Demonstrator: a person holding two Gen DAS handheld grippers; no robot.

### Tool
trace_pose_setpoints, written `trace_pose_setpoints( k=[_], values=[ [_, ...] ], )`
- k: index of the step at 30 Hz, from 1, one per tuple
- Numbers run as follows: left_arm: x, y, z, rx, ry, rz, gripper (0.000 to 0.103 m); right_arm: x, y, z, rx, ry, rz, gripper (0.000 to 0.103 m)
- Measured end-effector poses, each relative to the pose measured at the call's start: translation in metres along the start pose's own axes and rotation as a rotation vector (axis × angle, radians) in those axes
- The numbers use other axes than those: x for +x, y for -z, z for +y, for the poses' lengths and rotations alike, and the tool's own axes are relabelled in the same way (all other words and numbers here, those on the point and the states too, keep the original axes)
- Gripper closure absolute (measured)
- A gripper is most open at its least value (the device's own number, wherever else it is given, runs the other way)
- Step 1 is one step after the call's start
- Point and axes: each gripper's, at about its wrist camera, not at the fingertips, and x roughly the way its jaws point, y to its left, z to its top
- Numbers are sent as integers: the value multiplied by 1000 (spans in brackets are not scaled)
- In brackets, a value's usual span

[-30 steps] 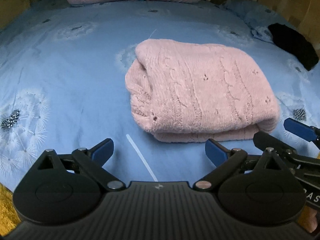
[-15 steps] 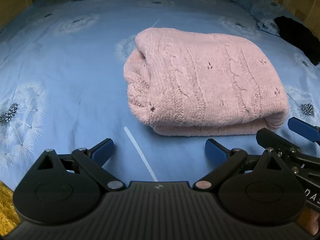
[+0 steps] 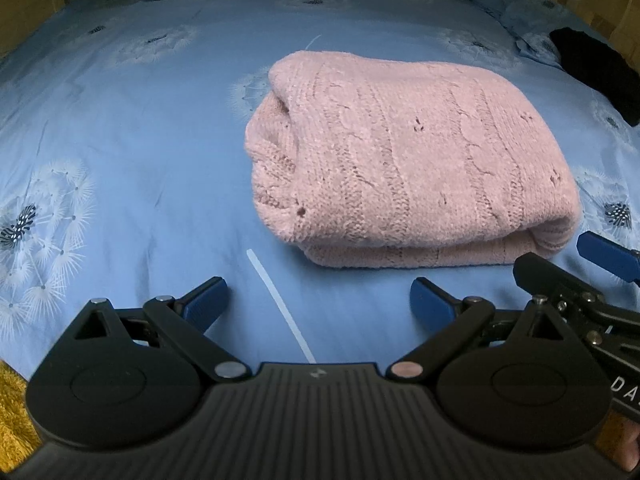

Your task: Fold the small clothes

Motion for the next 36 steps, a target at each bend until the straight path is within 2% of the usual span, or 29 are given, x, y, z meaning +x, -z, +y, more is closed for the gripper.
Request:
trace_pose_setpoints(
  k=[36],
  values=[
    [-2,5,-7,22,-9,-9,3,0,0,0,10,-1,1,25]
  ],
)
